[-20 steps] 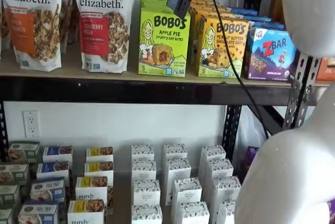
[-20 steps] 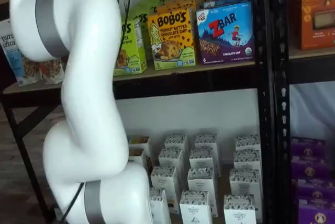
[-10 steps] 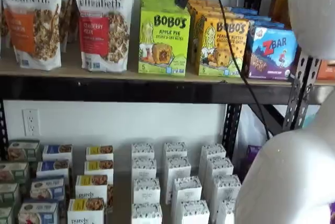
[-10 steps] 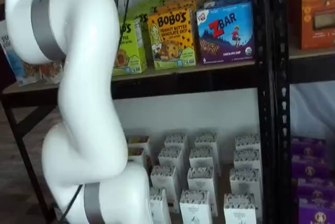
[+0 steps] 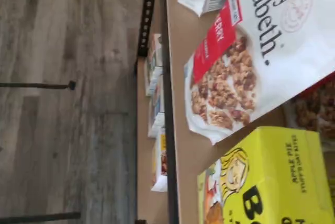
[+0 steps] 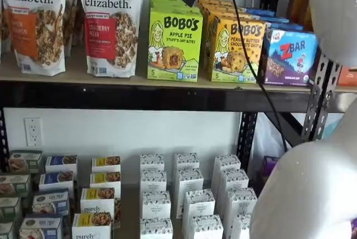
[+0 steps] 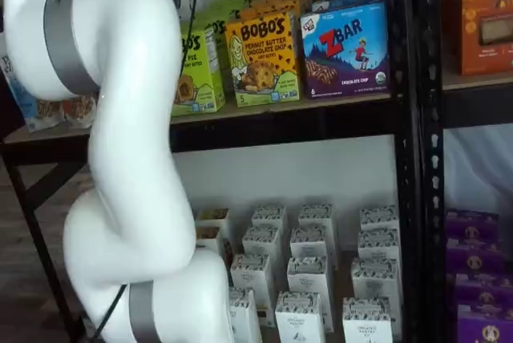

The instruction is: Pick the green box on the top shelf, the fourth from the left

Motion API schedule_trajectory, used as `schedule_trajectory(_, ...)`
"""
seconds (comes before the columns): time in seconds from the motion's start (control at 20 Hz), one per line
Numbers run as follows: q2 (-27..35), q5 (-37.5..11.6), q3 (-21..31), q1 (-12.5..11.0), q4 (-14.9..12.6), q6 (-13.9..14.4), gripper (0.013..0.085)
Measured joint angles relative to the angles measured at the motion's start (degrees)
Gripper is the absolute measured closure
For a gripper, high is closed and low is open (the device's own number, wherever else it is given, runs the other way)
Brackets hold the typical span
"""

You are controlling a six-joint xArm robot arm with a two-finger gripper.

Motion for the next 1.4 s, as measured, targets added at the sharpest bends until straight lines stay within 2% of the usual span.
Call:
schedule_trajectory(0.4,1.69,-2.76,-0.77,0.93,-1.75,0.3,0.013)
schedule_trajectory(0.75,3.16,-4.88,-1.11,1.54,-4.45,0.12,0.013)
schedule_trajectory(1.4,7.87,-1.23,-5.21,0.38,-8.09,-1.95,0.013)
